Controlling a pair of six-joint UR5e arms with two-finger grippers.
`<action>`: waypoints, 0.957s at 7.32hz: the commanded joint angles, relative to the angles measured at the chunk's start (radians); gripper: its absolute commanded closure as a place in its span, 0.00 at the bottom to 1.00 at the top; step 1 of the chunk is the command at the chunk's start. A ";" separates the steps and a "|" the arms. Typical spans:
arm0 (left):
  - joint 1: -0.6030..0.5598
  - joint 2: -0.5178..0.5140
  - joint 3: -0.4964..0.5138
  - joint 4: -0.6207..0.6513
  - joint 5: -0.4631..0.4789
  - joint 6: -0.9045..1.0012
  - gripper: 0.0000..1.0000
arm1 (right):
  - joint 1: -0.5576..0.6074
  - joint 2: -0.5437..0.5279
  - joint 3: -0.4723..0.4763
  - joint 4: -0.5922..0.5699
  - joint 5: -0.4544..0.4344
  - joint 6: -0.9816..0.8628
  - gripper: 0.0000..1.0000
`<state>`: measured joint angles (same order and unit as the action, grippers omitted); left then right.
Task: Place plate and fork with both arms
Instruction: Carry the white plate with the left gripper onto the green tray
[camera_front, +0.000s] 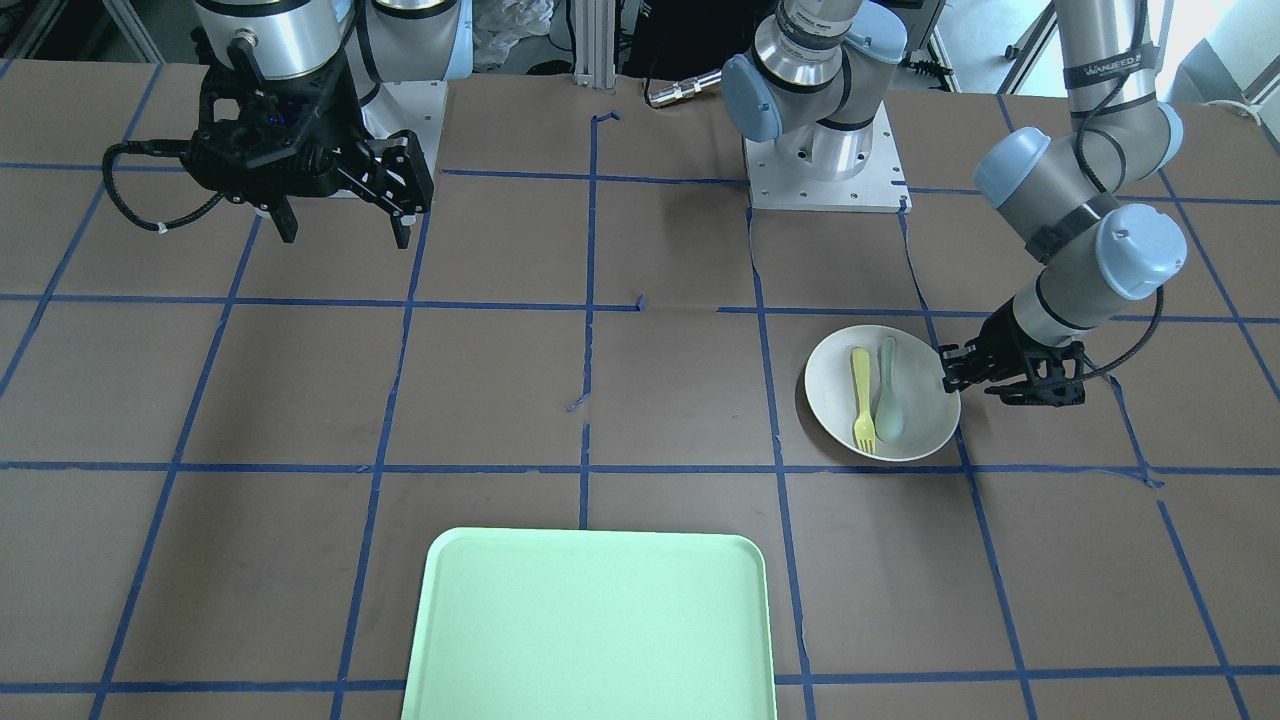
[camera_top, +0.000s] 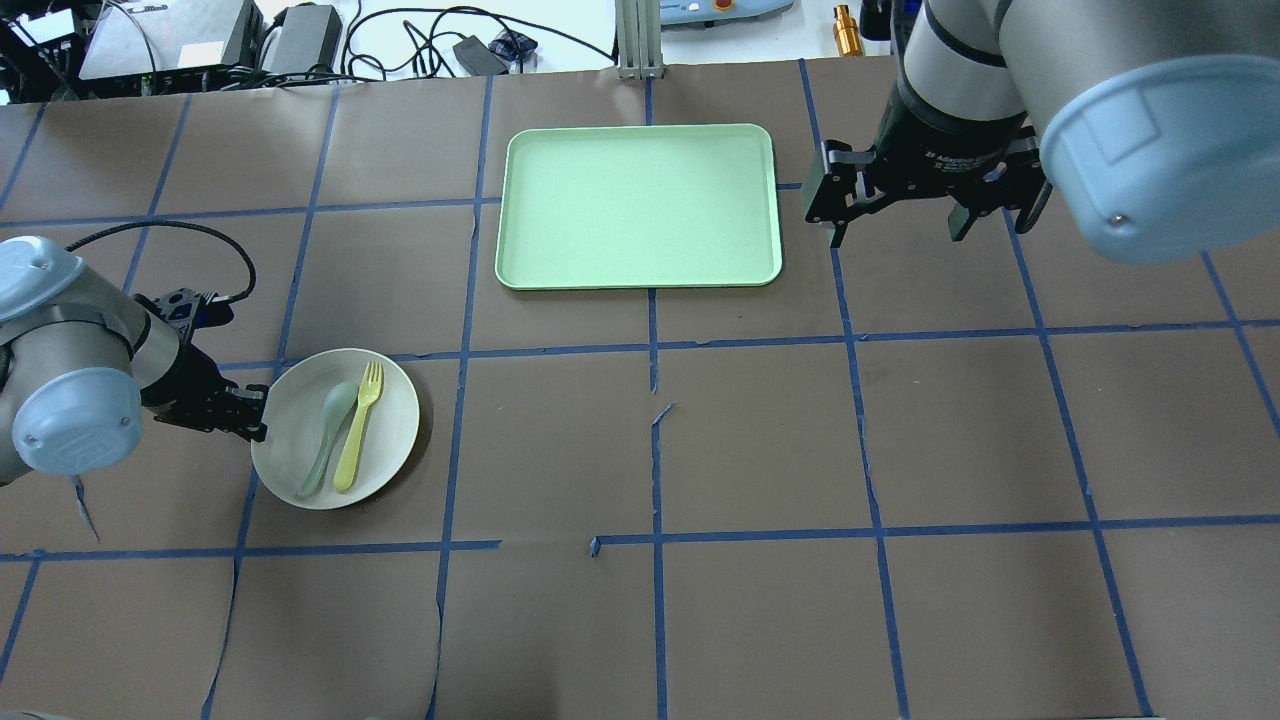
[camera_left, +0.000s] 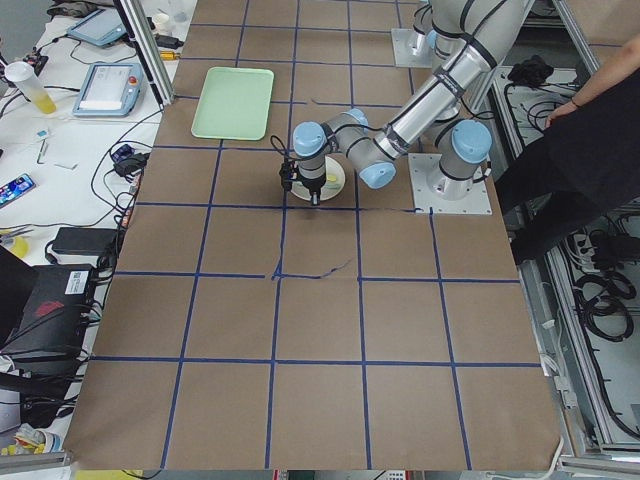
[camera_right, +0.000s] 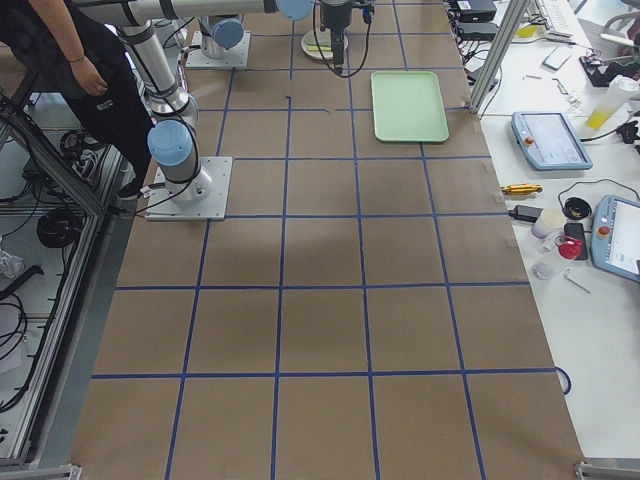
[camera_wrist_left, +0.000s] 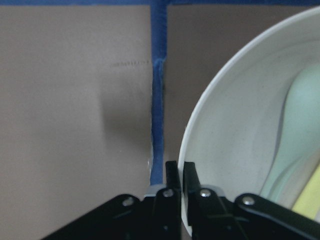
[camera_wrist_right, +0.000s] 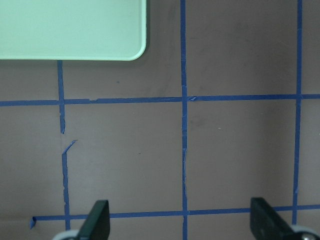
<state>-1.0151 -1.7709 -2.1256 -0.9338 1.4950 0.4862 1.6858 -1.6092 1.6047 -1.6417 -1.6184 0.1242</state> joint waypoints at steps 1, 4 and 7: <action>0.067 -0.002 0.093 -0.145 -0.093 0.012 1.00 | 0.000 0.002 0.001 -0.001 0.000 0.000 0.00; 0.061 -0.019 0.187 -0.290 -0.273 -0.006 1.00 | 0.000 0.002 0.001 0.000 0.000 0.000 0.00; -0.180 -0.068 0.283 -0.229 -0.280 -0.183 1.00 | 0.000 0.002 0.001 0.000 -0.003 -0.001 0.00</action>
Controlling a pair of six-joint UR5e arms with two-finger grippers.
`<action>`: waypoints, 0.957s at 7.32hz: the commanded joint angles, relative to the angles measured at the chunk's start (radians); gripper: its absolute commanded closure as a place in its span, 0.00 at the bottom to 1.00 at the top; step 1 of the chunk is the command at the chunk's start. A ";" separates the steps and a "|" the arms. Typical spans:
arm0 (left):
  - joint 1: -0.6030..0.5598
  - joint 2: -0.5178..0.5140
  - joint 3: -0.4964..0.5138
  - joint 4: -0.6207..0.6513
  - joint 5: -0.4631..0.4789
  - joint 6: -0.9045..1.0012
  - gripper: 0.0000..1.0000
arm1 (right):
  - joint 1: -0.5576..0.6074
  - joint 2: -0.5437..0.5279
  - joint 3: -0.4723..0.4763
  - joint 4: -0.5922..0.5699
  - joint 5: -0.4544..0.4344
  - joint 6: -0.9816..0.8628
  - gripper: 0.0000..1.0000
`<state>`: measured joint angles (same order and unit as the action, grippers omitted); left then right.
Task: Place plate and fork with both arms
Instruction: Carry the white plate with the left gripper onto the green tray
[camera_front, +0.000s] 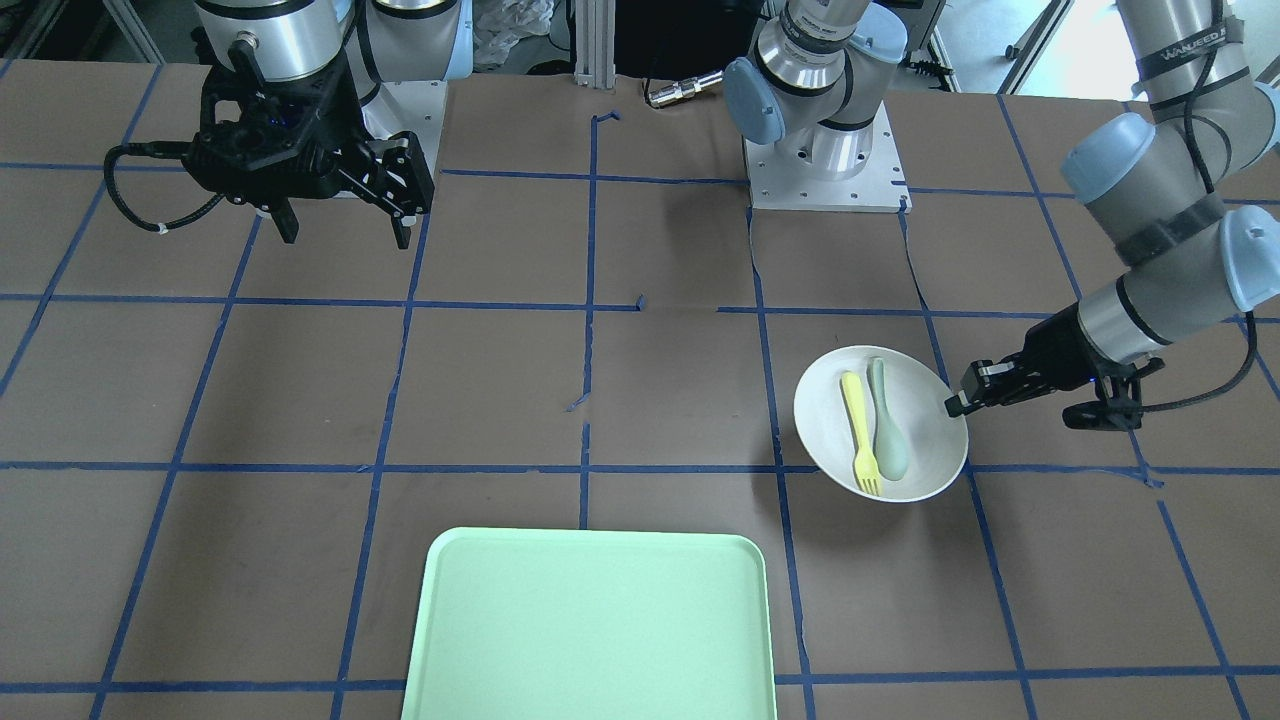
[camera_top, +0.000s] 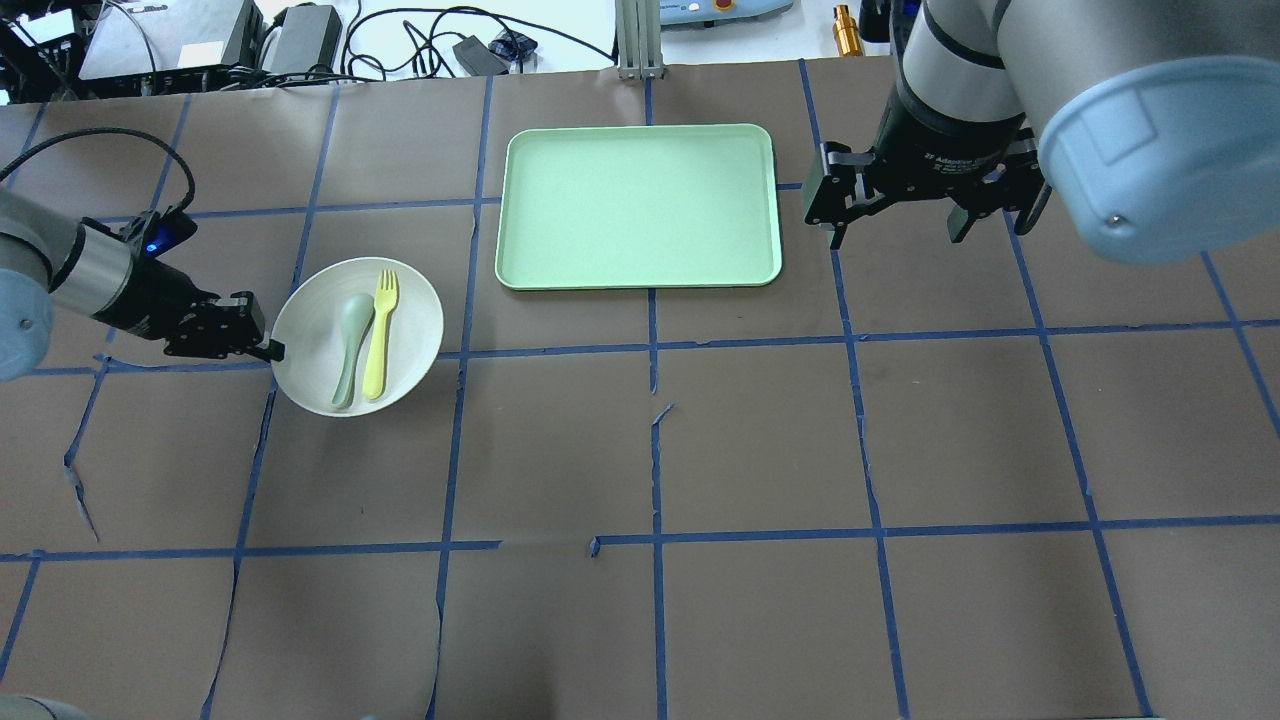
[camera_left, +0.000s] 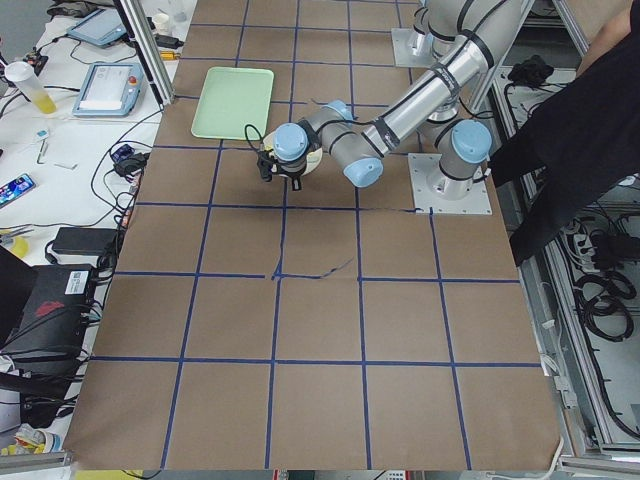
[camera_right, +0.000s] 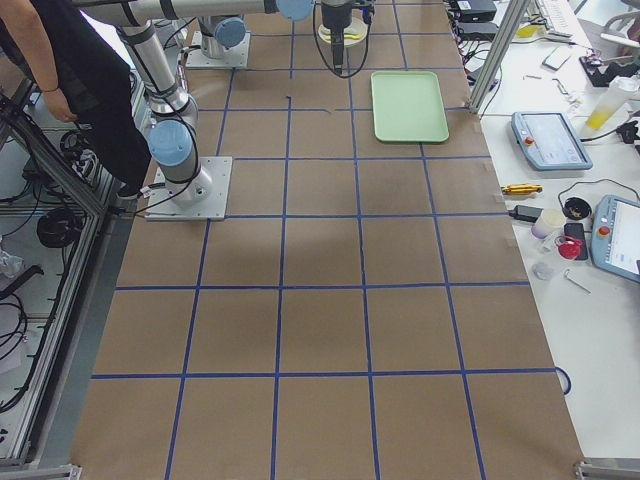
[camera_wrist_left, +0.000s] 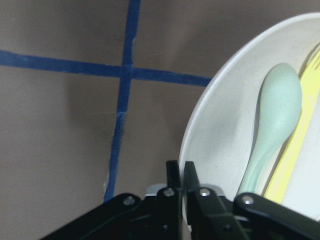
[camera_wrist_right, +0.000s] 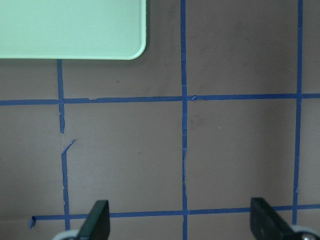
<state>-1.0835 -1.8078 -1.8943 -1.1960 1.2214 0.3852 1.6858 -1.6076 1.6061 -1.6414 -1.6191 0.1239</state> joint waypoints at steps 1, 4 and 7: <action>-0.177 -0.077 0.131 0.048 -0.010 -0.162 1.00 | 0.000 -0.002 0.000 0.000 -0.001 0.000 0.00; -0.297 -0.218 0.300 0.059 -0.072 -0.309 1.00 | 0.000 0.000 0.002 0.000 0.001 -0.001 0.00; -0.432 -0.399 0.535 0.059 -0.068 -0.441 1.00 | 0.000 0.002 0.003 0.000 0.002 0.000 0.00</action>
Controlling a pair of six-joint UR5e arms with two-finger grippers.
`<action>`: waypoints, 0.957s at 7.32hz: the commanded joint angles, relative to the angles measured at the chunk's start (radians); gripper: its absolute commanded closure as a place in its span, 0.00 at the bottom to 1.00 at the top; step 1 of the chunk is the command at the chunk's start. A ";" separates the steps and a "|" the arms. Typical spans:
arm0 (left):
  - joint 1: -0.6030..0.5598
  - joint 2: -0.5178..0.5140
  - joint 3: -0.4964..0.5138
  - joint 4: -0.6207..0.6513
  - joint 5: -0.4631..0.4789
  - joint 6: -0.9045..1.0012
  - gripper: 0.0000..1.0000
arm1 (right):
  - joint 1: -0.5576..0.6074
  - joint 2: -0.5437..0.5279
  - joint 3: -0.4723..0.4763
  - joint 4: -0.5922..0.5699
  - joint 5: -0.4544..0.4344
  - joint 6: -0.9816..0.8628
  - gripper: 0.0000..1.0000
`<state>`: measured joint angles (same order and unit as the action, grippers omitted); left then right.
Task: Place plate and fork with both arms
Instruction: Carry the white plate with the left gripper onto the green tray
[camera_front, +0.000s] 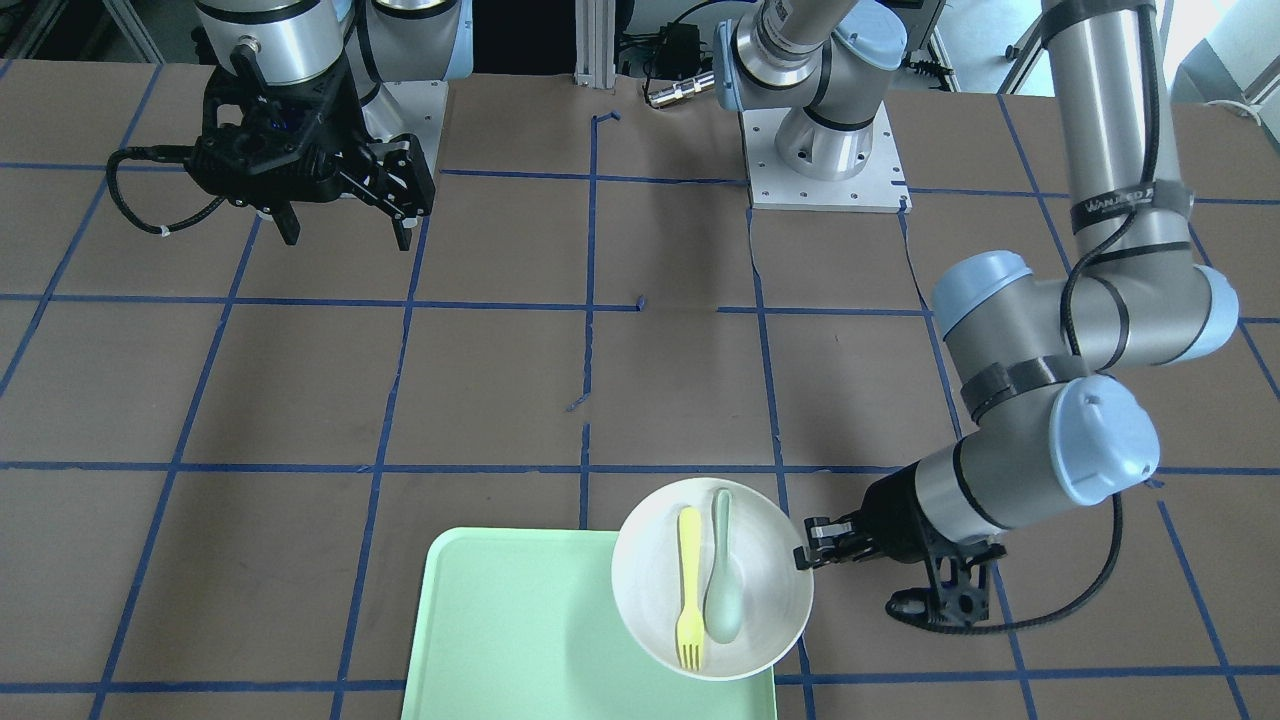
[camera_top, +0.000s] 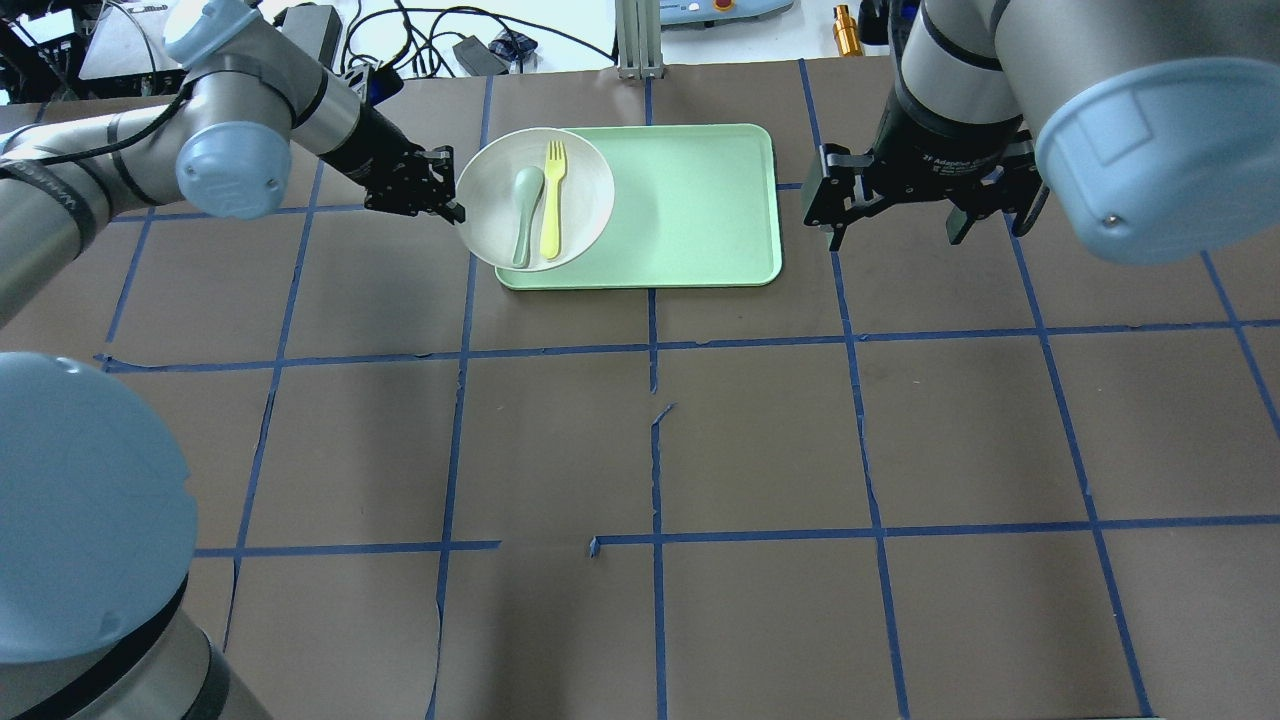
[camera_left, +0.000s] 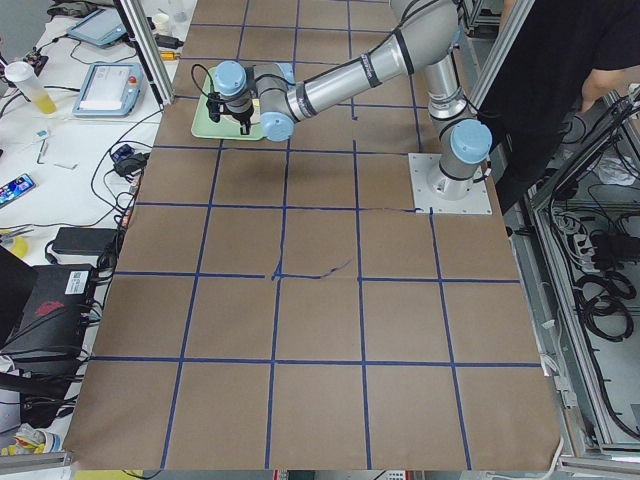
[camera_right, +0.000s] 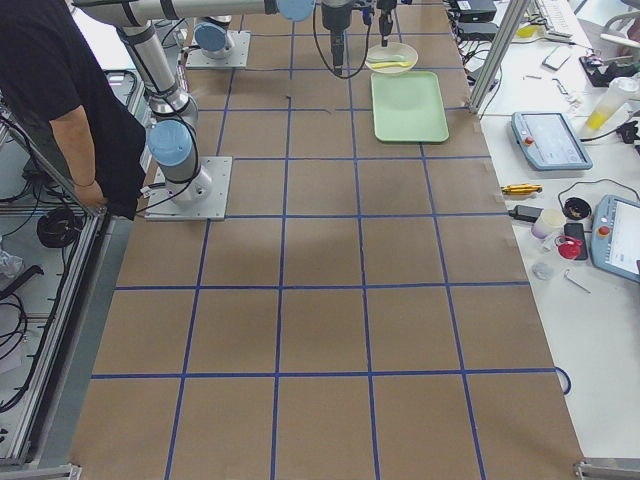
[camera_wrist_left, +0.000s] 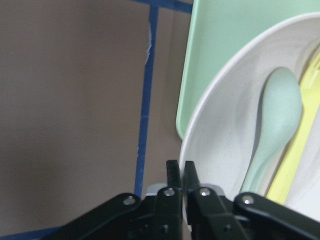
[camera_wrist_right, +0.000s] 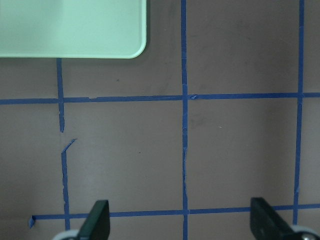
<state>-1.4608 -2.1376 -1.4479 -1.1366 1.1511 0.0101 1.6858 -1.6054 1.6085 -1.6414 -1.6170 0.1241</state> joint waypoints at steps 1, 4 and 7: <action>-0.094 -0.118 0.146 0.001 0.006 -0.109 1.00 | 0.000 0.001 0.001 0.000 0.000 0.000 0.00; -0.154 -0.229 0.266 0.005 0.013 -0.197 1.00 | 0.000 -0.001 0.001 0.000 0.000 0.000 0.00; -0.184 -0.255 0.264 0.046 0.030 -0.223 1.00 | 0.000 -0.001 -0.001 0.000 0.000 0.000 0.00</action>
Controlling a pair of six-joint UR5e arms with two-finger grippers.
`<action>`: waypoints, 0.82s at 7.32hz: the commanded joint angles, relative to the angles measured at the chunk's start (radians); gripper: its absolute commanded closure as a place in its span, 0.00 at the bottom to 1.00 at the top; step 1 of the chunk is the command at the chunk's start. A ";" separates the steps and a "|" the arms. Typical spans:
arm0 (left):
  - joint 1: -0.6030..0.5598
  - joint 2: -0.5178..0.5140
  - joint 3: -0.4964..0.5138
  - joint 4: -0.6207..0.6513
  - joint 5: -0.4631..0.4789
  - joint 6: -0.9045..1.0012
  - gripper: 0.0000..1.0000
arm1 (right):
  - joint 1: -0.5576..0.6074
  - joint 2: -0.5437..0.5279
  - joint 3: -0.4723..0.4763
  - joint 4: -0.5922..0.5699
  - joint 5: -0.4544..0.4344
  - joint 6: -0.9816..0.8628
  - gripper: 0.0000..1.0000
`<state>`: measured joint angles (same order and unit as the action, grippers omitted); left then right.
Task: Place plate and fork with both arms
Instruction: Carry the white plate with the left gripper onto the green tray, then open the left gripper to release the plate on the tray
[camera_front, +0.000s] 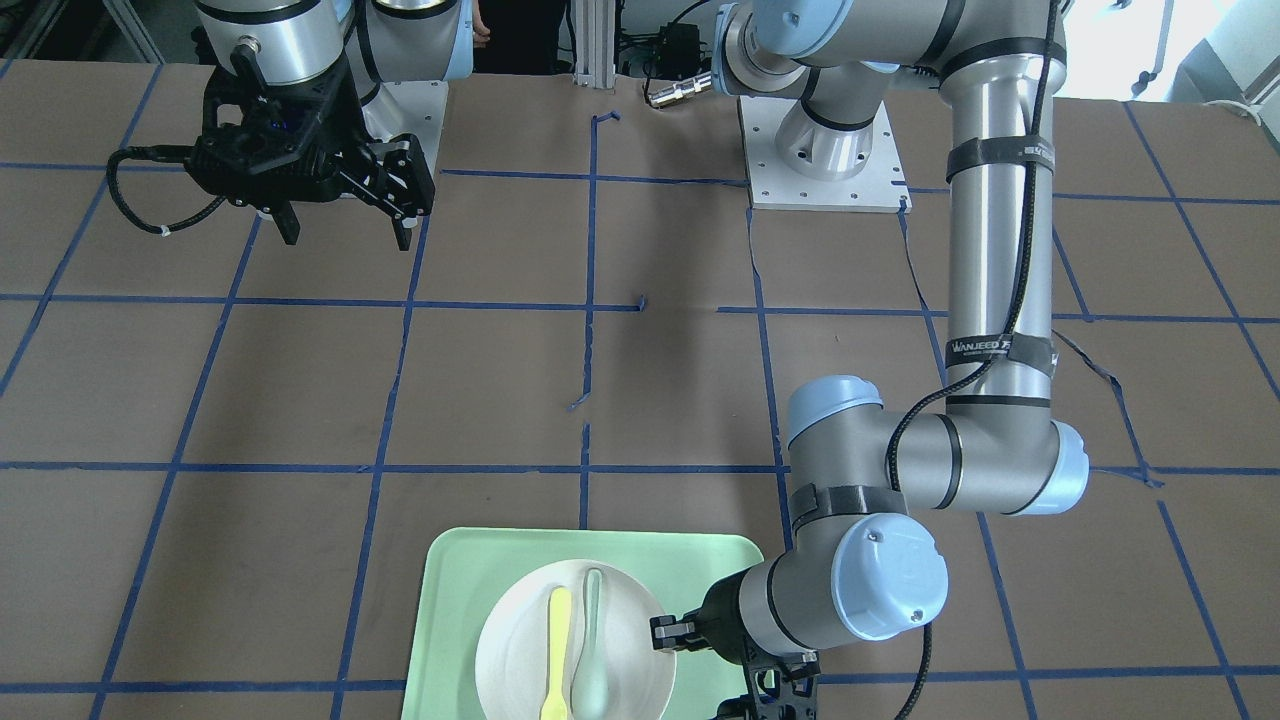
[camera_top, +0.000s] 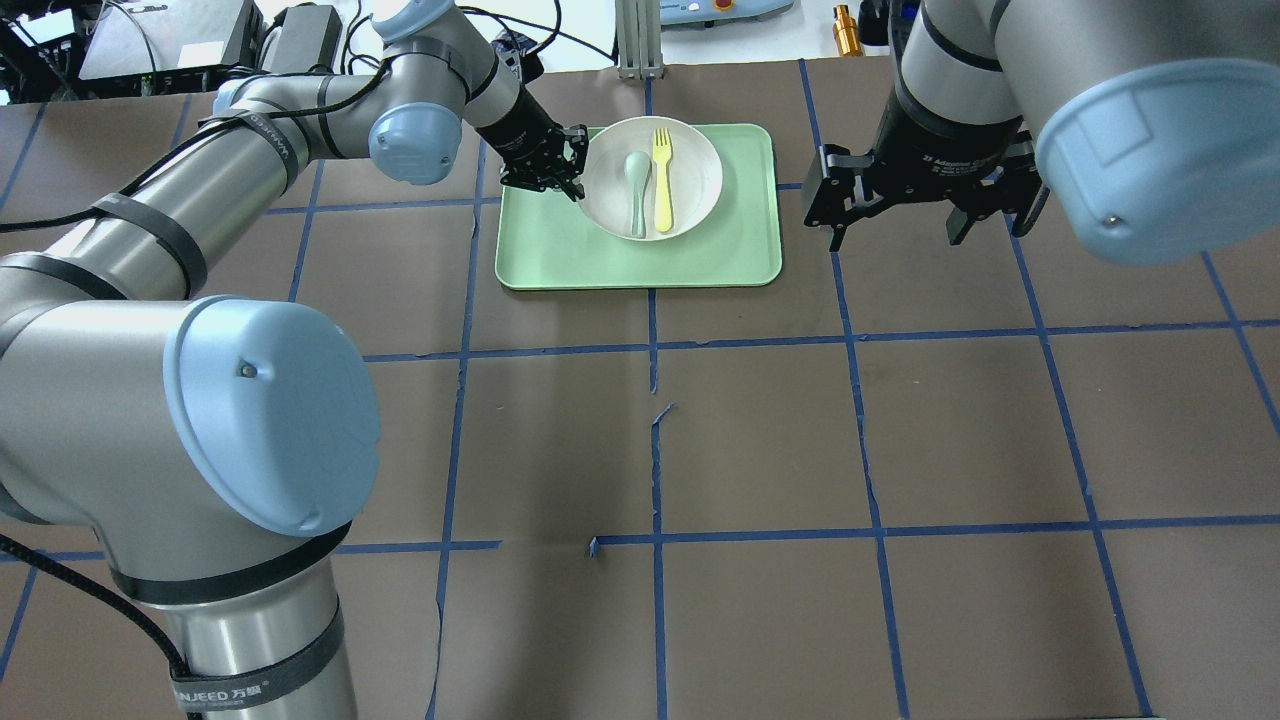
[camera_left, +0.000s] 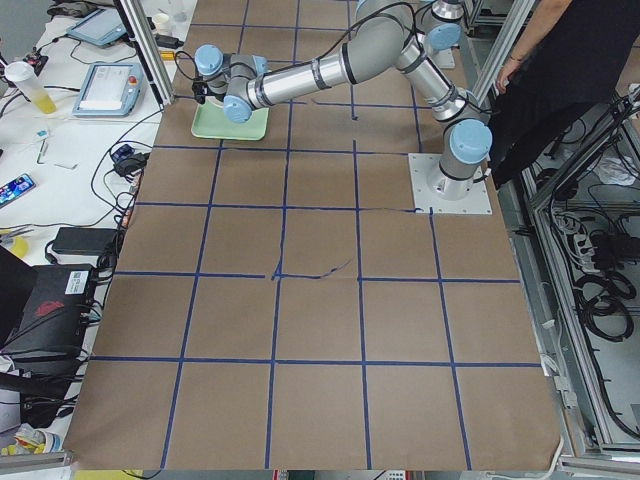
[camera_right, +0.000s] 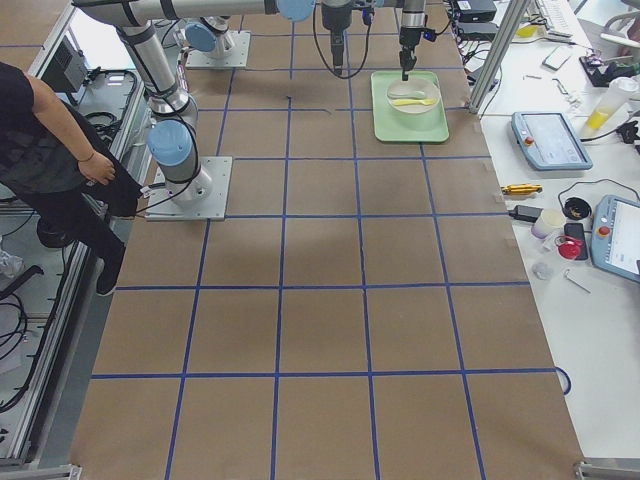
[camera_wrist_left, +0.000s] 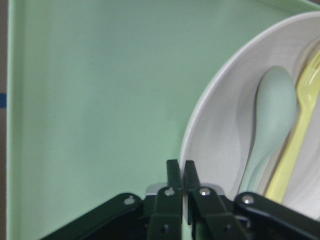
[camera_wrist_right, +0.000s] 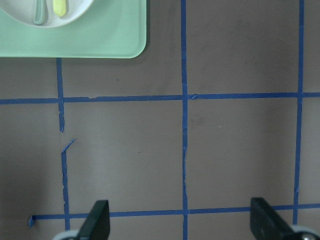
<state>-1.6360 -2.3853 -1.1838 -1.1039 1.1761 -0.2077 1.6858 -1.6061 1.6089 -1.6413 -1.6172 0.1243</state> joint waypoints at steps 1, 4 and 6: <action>-0.008 -0.008 -0.011 0.015 0.005 -0.004 1.00 | 0.000 0.000 -0.003 0.000 -0.001 0.000 0.00; -0.008 -0.011 -0.016 0.050 0.005 0.004 0.79 | 0.000 0.000 -0.001 0.000 -0.001 0.000 0.00; -0.008 0.006 -0.034 0.065 -0.007 0.043 0.01 | 0.000 0.000 -0.001 0.000 -0.001 0.000 0.00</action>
<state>-1.6444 -2.3915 -1.2050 -1.0466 1.1737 -0.1936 1.6858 -1.6060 1.6074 -1.6414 -1.6176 0.1243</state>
